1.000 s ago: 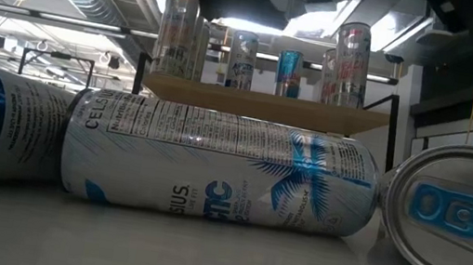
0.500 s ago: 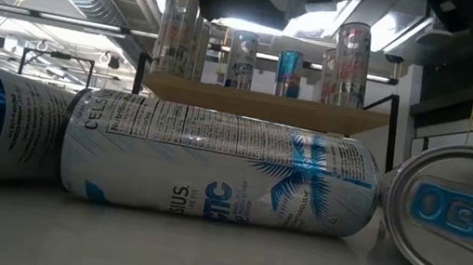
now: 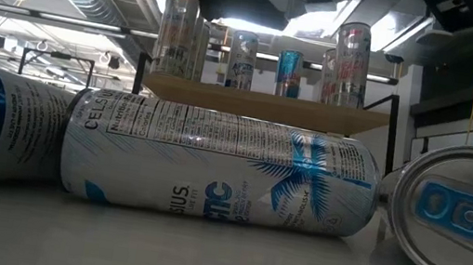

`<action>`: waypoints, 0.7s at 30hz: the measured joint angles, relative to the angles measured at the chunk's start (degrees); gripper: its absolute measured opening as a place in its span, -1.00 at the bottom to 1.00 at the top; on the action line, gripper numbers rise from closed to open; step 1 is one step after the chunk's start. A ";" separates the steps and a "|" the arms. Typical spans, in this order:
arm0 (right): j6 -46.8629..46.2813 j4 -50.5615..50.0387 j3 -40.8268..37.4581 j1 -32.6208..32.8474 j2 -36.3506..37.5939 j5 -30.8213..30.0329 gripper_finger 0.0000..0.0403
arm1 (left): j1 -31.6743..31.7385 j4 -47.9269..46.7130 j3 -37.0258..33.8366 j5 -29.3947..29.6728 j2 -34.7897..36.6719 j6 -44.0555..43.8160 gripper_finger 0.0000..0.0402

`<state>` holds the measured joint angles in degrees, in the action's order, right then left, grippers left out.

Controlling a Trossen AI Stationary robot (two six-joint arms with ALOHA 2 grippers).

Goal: Sort soda cans
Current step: Put the right blue soda can on the shelf and align with other blue soda cans

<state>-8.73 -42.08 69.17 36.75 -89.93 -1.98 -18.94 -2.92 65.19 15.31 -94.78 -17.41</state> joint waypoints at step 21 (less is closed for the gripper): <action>-4.83 0.00 0.00 -0.47 0.00 -1.83 0.20 | 0.04 1.12 0.00 0.02 0.00 0.02 0.72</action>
<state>-13.56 -42.09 69.17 36.28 -89.93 -3.80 -18.90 -1.80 65.19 15.33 -94.78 -17.39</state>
